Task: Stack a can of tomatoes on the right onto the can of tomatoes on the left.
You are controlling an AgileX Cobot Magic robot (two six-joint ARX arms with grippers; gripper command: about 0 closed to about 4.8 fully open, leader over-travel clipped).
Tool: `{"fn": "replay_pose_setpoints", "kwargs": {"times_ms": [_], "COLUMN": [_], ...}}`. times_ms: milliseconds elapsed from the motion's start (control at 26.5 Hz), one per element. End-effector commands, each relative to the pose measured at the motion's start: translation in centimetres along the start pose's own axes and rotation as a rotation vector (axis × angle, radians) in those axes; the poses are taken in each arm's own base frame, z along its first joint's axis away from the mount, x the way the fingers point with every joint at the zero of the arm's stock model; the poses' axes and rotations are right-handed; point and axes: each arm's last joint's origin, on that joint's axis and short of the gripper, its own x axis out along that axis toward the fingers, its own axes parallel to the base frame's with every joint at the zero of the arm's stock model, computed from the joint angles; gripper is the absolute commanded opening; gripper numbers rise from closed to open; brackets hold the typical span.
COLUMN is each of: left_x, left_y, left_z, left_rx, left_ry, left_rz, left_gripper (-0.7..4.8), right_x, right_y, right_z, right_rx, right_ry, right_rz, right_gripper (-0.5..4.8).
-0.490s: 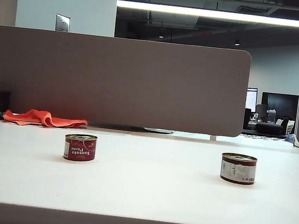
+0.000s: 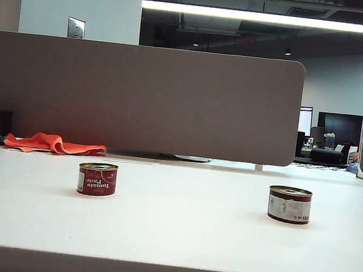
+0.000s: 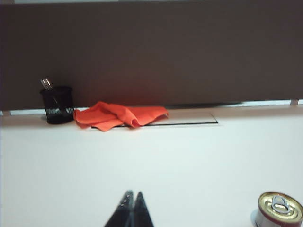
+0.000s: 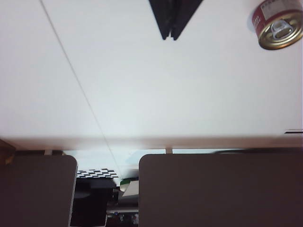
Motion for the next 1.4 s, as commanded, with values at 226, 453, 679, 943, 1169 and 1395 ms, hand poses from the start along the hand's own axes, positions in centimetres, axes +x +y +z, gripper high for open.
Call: {"fn": "replay_pose_setpoints", "kwargs": {"times_ms": [226,453,679,943,1169,1395], "left_x": [0.0,-1.2,-1.5,0.6,3.3,6.4], "left_y": [0.0,0.0,-0.2,-0.1,-0.8,-2.6], "left_z": [0.4,5.5,8.8,12.1,14.6,16.1], "left_rx": [-0.061,-0.148,-0.141,-0.146,-0.083,0.044], "left_ry": [-0.005,-0.012,-0.020,0.041,0.147,0.358], "left_rz": [-0.007,-0.052,-0.140,-0.218,-0.353,-0.446], "left_gripper": [-0.06,-0.06,-0.06,-0.06,-0.06,-0.06], "right_x": [0.0,-0.9,-2.7,-3.3,-1.0,2.9], "right_y": [0.2,0.1,0.0,0.2,0.3,0.9], "right_z": [0.2,3.9,8.2,12.5,15.2,18.1], "right_rx": [0.066,0.142,0.148,0.114,0.072,-0.005], "right_ry": [-0.023,-0.128,-0.191,-0.212,-0.107,0.074], "right_rz": [0.051,0.025,-0.056,0.014,0.053,0.103], "right_gripper": [-0.01,-0.04,-0.04,-0.04,-0.04,-0.04]}}
